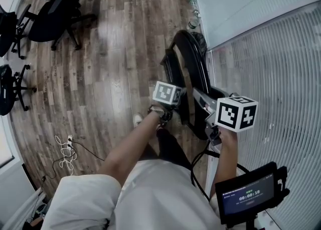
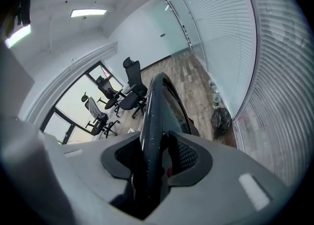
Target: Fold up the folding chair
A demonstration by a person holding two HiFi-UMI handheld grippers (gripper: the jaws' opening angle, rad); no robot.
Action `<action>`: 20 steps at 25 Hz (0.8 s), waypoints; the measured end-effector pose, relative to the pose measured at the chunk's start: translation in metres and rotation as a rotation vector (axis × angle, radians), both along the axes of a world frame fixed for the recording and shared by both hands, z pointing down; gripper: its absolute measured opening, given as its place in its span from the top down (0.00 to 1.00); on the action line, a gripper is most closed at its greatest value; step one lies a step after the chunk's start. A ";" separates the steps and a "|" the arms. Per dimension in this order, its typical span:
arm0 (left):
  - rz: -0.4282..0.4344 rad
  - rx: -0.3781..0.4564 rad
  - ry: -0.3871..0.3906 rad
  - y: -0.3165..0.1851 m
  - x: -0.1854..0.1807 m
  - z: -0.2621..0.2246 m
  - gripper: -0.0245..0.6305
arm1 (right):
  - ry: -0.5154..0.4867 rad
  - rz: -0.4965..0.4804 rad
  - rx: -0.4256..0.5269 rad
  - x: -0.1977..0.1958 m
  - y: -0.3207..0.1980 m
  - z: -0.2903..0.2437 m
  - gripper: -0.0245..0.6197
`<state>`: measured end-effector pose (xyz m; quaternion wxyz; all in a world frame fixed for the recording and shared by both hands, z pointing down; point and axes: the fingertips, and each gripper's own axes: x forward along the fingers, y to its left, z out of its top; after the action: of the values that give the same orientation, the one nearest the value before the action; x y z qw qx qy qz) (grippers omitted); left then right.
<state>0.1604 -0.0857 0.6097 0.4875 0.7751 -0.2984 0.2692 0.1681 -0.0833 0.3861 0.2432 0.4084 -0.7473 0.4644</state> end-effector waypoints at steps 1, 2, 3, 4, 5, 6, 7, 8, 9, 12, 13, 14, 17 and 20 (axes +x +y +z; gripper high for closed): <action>-0.001 0.002 0.005 -0.001 0.000 -0.001 0.60 | 0.007 -0.003 0.002 0.000 -0.001 0.000 0.77; -0.001 0.002 0.009 -0.001 -0.001 -0.002 0.60 | 0.010 -0.005 0.003 0.000 -0.001 0.001 0.77; -0.003 0.002 0.012 -0.001 -0.001 -0.003 0.60 | 0.012 -0.007 0.004 0.001 -0.002 0.001 0.77; -0.005 0.001 0.016 -0.001 -0.001 -0.004 0.60 | 0.013 -0.008 0.004 0.002 -0.002 0.002 0.77; -0.007 0.000 0.023 0.000 0.000 -0.005 0.60 | 0.017 -0.009 0.005 0.003 -0.002 0.003 0.78; -0.008 -0.001 0.032 0.001 0.002 -0.007 0.60 | 0.026 -0.011 0.007 0.005 -0.002 0.003 0.78; -0.007 0.002 0.038 0.003 0.003 -0.009 0.60 | 0.039 -0.014 0.009 0.006 -0.002 0.004 0.78; -0.007 0.011 0.038 0.004 0.003 -0.010 0.60 | 0.051 -0.018 0.011 0.008 -0.002 0.004 0.79; -0.007 0.020 0.035 0.004 0.003 -0.010 0.60 | 0.060 -0.021 0.012 0.009 -0.002 0.005 0.79; -0.006 0.014 0.048 0.007 0.005 -0.012 0.61 | 0.061 -0.023 0.011 0.010 -0.003 0.005 0.79; -0.005 0.014 0.046 0.006 0.005 -0.012 0.62 | 0.061 -0.023 0.010 0.011 -0.004 0.005 0.79; -0.006 0.019 0.035 0.005 0.003 -0.011 0.62 | 0.061 -0.023 0.010 0.011 -0.005 0.005 0.79; -0.007 0.023 0.020 0.002 0.000 -0.010 0.63 | 0.070 -0.027 0.011 0.009 -0.008 0.005 0.80; -0.011 0.028 0.017 0.000 -0.001 -0.010 0.64 | 0.084 -0.033 0.013 0.010 -0.010 0.005 0.80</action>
<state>0.1596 -0.0857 0.5995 0.4806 0.7826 -0.3020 0.2556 0.1778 -0.0935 0.3907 0.2793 0.4168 -0.7460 0.4380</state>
